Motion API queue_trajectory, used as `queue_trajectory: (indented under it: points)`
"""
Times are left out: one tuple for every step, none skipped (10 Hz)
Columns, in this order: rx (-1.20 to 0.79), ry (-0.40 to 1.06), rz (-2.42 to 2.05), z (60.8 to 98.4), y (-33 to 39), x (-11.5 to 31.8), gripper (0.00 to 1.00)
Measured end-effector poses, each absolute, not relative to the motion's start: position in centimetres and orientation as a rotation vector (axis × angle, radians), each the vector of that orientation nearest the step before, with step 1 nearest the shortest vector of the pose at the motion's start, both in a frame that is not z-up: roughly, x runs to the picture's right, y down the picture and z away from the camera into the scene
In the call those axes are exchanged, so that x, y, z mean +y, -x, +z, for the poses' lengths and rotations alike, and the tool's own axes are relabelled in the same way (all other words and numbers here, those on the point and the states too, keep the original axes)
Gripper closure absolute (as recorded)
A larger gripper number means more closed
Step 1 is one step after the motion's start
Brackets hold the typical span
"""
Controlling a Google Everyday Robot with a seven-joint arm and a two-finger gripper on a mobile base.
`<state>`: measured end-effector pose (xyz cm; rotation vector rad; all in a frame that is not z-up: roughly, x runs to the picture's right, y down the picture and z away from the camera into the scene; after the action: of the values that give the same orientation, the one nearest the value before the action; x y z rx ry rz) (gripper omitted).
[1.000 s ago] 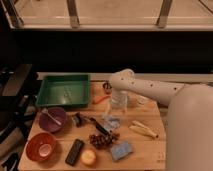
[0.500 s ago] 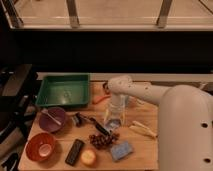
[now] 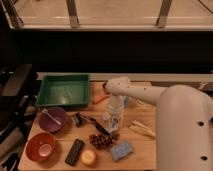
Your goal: Place towel in red bowl
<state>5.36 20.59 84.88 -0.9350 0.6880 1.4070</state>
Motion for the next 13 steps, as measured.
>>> queue_trajectory:
  points:
    - [0.687,0.935,1.404,84.8,-5.2,20.5,0.95]
    - [0.682,0.931,1.404,84.7,-5.3,20.4,1.0]
    - [0.652,0.919,1.408,84.3,-5.2,19.6,1.0]
    - [0.608,0.91,1.414,83.3,-5.2,18.4,1.0]
    - [0.564,0.906,1.415,82.5,-4.9,17.3,1.0]
    - [0.491,0.906,1.409,80.5,-4.4,15.2,1.0]
    - [0.436,0.911,1.403,79.3,-3.9,13.9,1.0]
    - [0.346,0.923,1.385,77.4,-3.0,11.8,1.0]
    - [0.266,0.943,1.361,75.9,-2.1,10.2,1.0]
    - [0.153,0.989,1.309,73.9,0.2,8.3,1.0]
    - [0.092,1.019,1.271,72.9,1.8,7.5,1.0]
    - [0.043,1.045,1.236,71.9,3.2,6.9,1.0]
    - [0.019,1.055,1.223,71.5,3.7,6.6,1.0]
